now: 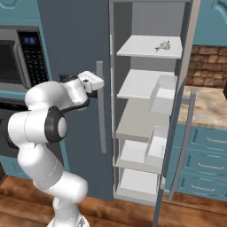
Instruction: Pick up the frozen fish from the freezer, place it on any shelf in the fridge, and close the fridge and freezer doors when done.
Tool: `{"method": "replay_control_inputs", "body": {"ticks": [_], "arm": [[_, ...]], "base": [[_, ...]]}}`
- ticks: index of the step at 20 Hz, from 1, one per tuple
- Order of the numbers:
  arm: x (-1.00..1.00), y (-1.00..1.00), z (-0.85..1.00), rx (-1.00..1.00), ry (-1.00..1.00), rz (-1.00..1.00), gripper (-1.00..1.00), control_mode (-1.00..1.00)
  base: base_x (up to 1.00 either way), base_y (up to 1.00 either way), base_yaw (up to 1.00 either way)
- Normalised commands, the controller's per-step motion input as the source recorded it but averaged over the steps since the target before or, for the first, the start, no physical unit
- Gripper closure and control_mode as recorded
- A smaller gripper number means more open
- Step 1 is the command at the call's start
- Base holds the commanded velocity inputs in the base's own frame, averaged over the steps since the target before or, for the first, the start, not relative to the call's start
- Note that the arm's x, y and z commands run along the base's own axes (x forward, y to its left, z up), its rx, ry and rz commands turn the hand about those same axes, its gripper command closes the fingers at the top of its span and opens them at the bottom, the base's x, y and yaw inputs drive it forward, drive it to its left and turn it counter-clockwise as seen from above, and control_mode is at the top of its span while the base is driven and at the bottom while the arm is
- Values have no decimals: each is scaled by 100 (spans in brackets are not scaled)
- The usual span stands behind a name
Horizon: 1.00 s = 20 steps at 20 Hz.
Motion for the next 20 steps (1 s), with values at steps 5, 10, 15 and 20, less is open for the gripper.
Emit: {"method": "replay_control_inputs", "body": {"ticks": [5, 10, 15, 20], "arm": [[0, -3, 31, 6, 7, 0, -100, -100], [-72, 10, 75, 0, -1, 4, -100, -100], [-100, 13, 57, 7, 4, 2, -100, -100], [-100, 0, 15, 11, 5, 7, -100, -100]], "base": [[0, 0, 0], [0, 0, 0], [0, 0, 0], [0, 0, 0]]}}
